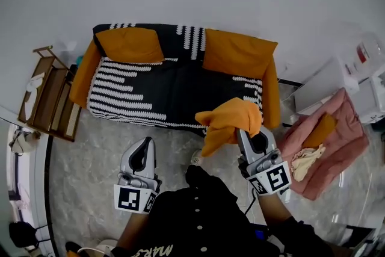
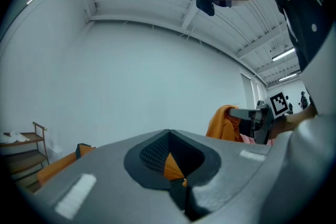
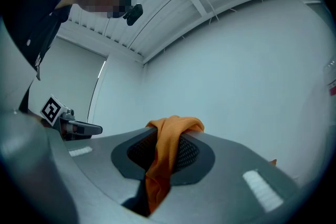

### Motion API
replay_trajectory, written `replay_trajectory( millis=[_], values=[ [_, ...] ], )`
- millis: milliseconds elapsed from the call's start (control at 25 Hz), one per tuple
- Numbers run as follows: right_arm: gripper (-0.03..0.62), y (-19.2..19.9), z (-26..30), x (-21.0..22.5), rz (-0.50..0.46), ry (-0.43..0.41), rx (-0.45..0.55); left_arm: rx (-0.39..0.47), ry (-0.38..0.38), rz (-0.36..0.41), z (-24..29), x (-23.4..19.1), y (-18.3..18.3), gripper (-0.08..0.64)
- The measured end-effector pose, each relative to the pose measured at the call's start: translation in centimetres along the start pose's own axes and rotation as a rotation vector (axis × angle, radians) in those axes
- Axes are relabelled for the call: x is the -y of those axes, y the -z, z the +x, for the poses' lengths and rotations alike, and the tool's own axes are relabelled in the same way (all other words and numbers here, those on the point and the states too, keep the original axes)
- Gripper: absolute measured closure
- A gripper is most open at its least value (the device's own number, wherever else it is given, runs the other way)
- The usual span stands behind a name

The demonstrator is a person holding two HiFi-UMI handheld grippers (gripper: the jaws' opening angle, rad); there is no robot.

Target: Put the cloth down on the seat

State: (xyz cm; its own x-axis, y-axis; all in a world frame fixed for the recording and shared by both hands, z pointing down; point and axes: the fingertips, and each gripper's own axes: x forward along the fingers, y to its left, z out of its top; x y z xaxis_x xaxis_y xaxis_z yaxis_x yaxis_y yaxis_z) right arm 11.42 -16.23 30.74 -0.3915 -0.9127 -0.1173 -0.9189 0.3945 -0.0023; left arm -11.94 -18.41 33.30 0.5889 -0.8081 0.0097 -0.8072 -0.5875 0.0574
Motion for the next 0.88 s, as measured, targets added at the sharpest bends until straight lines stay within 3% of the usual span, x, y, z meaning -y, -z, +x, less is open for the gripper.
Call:
replay_trajectory(
  millis=[880],
  values=[
    [0.515,1.5,11.0,11.3,0.001,-0.027,0.012,-0.026,-0.010,0.028,16.3,-2.4,-0.8,0.560]
  ],
)
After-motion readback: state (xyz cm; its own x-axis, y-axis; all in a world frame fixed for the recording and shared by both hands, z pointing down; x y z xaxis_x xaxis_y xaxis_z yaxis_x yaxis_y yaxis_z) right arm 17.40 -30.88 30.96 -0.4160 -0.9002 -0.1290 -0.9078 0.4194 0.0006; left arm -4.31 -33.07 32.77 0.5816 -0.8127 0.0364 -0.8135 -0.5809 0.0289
